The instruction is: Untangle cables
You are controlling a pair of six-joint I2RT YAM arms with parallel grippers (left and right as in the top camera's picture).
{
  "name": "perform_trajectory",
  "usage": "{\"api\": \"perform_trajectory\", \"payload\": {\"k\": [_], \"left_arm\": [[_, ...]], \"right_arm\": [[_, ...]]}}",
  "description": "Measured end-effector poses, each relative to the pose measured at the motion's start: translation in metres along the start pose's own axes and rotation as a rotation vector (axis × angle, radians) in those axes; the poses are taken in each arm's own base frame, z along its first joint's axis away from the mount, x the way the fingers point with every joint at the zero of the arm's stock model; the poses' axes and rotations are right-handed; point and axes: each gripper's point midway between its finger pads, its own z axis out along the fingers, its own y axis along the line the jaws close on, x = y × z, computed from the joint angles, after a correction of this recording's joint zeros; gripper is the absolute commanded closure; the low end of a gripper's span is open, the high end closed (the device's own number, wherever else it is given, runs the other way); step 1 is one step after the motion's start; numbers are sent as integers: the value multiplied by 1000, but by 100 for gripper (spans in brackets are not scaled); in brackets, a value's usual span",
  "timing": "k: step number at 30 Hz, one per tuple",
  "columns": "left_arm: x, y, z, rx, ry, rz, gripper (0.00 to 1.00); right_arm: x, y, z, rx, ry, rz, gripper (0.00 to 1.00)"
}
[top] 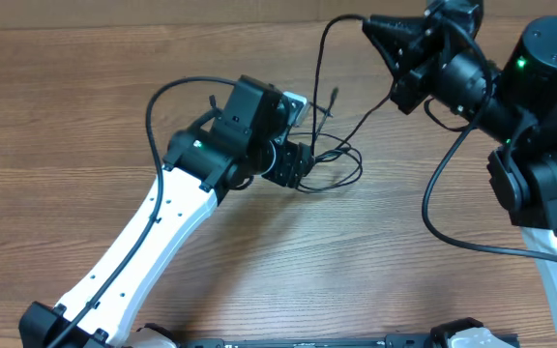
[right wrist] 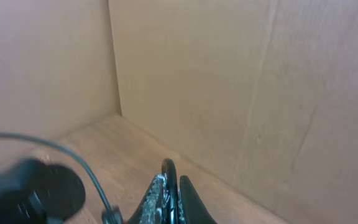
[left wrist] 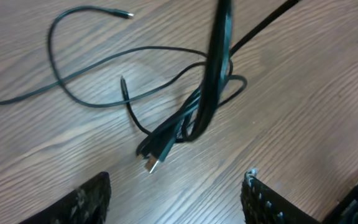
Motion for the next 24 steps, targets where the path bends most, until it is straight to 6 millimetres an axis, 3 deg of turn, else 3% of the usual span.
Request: {"api": "perform_trajectory", "payload": {"k": [3, 6, 7, 17, 20, 24], "left_arm": [[2, -1, 9, 22, -12, 4, 39], [4, -1, 16, 38, -21, 5, 63], [4, -1, 18, 41, -22, 8, 67], [-10, -4, 21, 58, -90, 35, 62], [-10, -4, 21, 59, -90, 34, 68], [-8, -3, 22, 57, -86, 40, 84]], "right_arm": [[-4, 0, 0, -1, -14, 31, 96], [-5, 3, 0, -16, -19, 58, 96], [-5, 4, 0, -23, -18, 64, 96], [-24, 27, -3, -163, -84, 125, 96], [-32, 30, -5, -185, -110, 143, 96], [-39, 35, -7, -215, -134, 155, 96]]}}
